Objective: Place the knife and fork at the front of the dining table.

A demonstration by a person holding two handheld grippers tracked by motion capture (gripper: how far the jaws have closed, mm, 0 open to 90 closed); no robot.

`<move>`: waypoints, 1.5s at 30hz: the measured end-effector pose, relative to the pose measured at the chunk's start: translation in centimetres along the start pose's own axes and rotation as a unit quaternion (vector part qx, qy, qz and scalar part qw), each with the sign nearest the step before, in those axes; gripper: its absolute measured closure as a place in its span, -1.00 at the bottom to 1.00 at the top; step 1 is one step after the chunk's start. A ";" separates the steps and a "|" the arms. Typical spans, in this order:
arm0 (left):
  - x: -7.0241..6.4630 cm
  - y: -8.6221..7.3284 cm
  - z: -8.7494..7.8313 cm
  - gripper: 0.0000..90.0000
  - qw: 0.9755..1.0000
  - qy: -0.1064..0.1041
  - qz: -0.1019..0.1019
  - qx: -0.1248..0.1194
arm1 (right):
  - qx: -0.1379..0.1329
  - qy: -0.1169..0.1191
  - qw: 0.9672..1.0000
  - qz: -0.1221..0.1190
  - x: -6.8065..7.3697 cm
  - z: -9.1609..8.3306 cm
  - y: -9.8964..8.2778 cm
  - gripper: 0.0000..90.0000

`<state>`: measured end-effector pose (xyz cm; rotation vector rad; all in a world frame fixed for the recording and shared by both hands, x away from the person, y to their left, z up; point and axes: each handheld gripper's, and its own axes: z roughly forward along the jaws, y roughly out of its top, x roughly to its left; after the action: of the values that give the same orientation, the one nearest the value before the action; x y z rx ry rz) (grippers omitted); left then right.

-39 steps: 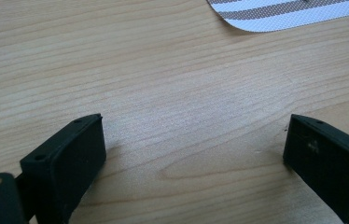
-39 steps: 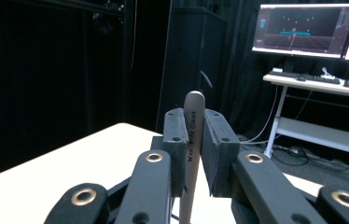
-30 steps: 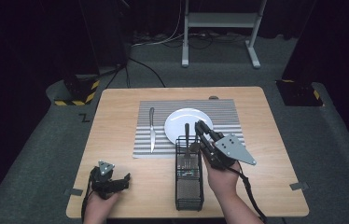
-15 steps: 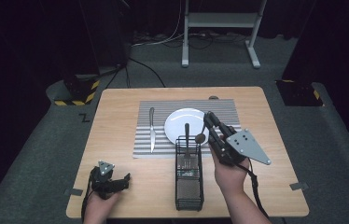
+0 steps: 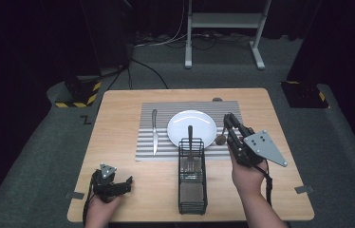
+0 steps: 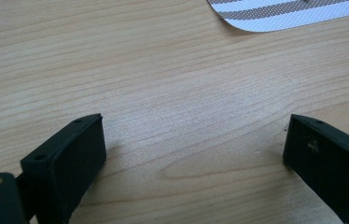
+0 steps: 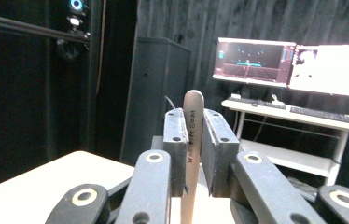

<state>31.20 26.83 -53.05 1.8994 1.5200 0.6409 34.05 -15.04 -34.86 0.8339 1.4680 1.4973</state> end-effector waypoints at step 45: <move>0.0 -0.1 -0.1 -0.84 1.000 0.002 -0.002 -0.001 | 0.113 -0.039 0.993 0.025 -3.7 4.7 -10.0 0.80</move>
<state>31.10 26.86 -53.03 1.8945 1.5237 0.6454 41.02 -16.97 -44.02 1.0589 1.5865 1.3341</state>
